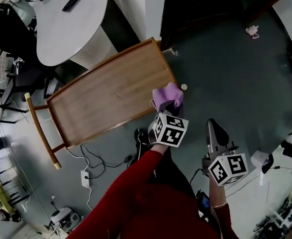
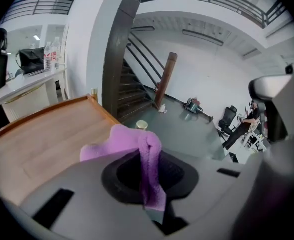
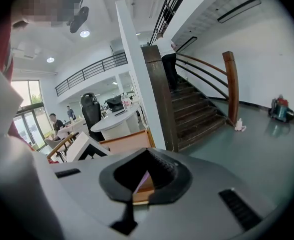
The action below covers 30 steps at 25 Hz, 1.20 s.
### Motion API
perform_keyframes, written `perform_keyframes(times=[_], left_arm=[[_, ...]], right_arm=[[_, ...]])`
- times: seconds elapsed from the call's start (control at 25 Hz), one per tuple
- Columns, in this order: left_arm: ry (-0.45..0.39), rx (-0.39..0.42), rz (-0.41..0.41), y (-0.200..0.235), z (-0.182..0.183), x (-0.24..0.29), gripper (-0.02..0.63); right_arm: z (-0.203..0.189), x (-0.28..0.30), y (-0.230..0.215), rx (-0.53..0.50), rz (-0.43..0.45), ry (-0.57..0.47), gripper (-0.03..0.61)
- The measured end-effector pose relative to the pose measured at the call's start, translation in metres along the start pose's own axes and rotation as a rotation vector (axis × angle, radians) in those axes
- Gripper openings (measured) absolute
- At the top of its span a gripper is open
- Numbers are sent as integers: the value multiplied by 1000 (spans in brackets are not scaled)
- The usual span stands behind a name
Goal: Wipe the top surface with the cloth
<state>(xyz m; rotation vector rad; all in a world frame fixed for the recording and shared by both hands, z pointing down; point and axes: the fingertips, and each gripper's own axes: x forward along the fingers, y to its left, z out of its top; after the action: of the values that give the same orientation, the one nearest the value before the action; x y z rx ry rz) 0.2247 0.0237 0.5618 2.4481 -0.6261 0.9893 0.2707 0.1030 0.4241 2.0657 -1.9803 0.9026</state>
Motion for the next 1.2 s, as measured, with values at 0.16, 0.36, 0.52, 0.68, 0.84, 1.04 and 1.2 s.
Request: perform_keyframes(times=[0.16,0.36,0.52,0.68,0.84,1.04,1.2], left_arm=[[-18,9,-32,-3,6,-13,49],[-25,37,-92,5,32,-46,49],[11,47,-89,27,48,-31,49],[52,66,-53,60,64,5,49],[65,71,14,101,85,30,49],[57,44,91,154,113,46,49],[19,-9,151,192,136,53,49]], right_arm=[[3,4,-4,-1,15,-5,5],[11,14,-2,-16,37,-19,5],[13,19,-1,-14,41,-15,5],[11,19,-4,-12,31,-5,5],[5,18,-10,-1,10,13,5],[0,26,-13,12,-4,43,5],[1,36,-11,13,1,67,5]])
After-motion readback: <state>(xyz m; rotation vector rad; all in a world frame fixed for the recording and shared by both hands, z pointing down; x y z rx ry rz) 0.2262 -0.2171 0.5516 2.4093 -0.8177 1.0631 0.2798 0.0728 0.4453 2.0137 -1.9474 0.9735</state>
